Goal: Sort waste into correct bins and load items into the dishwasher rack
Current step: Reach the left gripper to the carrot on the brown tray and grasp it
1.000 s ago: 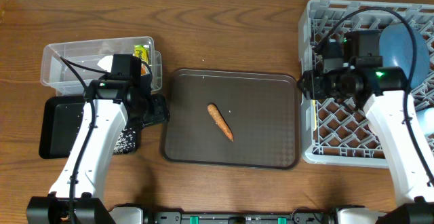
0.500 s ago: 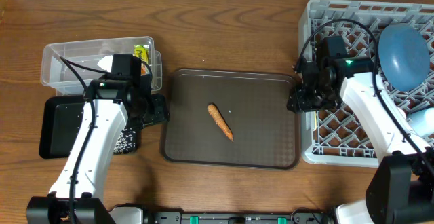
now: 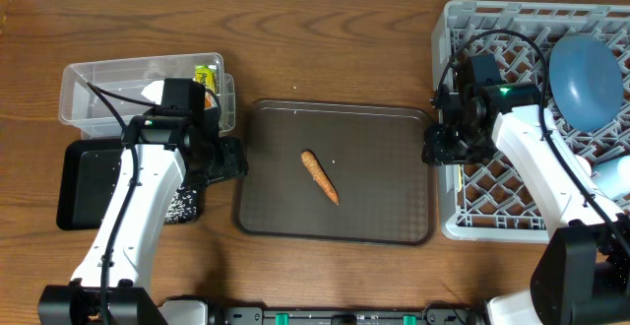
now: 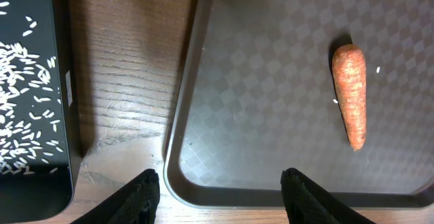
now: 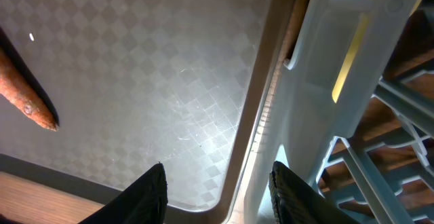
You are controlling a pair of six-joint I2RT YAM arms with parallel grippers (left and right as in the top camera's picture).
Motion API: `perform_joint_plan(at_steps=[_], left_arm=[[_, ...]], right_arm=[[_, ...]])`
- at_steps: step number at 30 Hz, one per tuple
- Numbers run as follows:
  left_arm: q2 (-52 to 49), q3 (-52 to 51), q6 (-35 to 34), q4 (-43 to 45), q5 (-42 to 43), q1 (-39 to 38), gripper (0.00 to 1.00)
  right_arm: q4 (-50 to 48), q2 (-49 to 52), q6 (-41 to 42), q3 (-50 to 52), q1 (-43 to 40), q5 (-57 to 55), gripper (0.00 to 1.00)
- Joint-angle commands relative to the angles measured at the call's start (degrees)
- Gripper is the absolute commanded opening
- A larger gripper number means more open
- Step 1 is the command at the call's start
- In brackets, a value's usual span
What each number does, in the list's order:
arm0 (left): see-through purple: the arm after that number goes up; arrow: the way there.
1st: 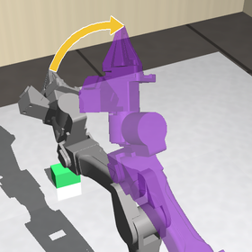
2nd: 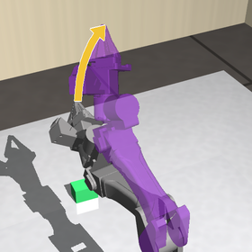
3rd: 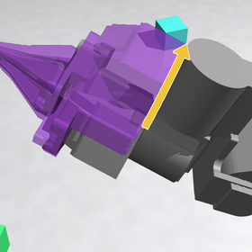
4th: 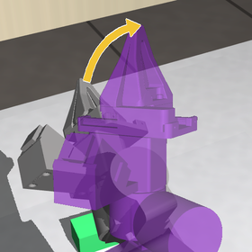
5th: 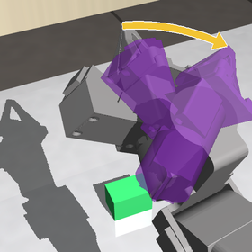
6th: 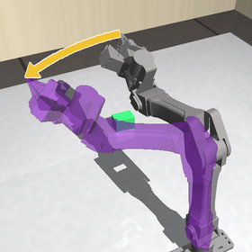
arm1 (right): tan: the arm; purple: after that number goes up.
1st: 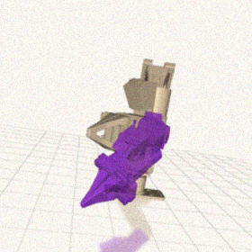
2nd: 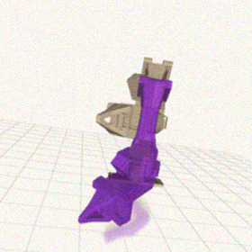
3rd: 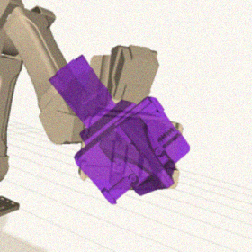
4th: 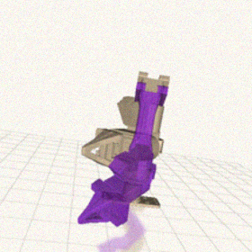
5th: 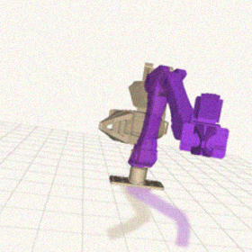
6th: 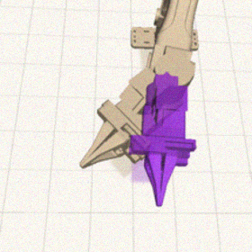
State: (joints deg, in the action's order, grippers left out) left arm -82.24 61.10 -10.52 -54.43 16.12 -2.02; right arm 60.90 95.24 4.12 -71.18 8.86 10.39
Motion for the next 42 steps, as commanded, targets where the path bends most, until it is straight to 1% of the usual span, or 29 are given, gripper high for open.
perform_joint_plan(at_steps=[1,3,7,12,15,16,20,22,27,32,36,39,42], left_arm=[[0.4,1.0,0.1,-0.2,-0.5,0.1,0.6],[0.4,1.0,0.1,-0.2,-0.5,0.1,0.6],[0.4,1.0,-1.2,1.0,-0.1,-0.9,0.6],[0.4,1.0,-1.3,4.7,-0.1,-4.9,0.6],[0.2,1.0,-4.0,7.4,-0.2,-7.9,0.6],[-0.1,1.0,-5.4,8.6,-0.2,-8.9,0.61],[-2.0,1.0,-9.9,13.3,-0.4,-13.1,0.61],[-3.7,1.0,-12.3,15.4,-0.5,-14.9,0.61],[-9.4,1.0,-21.8,19.2,-4.7,-19.0,0.61],[-14.1,1.0,-23.8,23.9,-6.4,-23.1,0.61],[-17.1,1.0,-28.2,23.9,-11.3,-25.8,0.61],[-18.8,1.0,-30.8,24.4,-12.3,-27.3,0.61],[-20.5,1.0,-31.0,26.0,-12.3,-28.3,0.61]], right_arm=[[0.3,0.2,1.3,0.1,-0.1,-4.2,0.49],[-0.1,0.1,1.3,0.0,-0.1,-3.1,0.5],[-0.5,-1.4,-2.7,-0.4,-0.1,3.5,0.53],[-2.0,-6.3,-2.4,-1.4,-0.9,3.5,0.58],[-2.9,-9.2,-1.9,-1.4,-2.5,2.3,0.61],[-2.9,-10.0,-1.2,-1.4,-3.3,1.4,0.65],[-2.4,-11.0,-0.9,-1.4,-6.4,0.3,0.7],[-1.7,-11.0,-1.0,-1.3,-7.6,0.3,0.71],[-1.2,-10.9,-1.0,-1.0,-9.3,0.3,0.71],[-1.3,-10.9,-1.0,-1.0,-9.3,0.3,0.71],[-1.3,-10.9,-1.0,-1.0,-9.3,0.2,0.72],[-1.2,-10.9,-1.0,-1.0,-9.3,0.2,0.72],[-1.2,-10.9,-1.0,-1.0,-9.3,0.2,0.72]])
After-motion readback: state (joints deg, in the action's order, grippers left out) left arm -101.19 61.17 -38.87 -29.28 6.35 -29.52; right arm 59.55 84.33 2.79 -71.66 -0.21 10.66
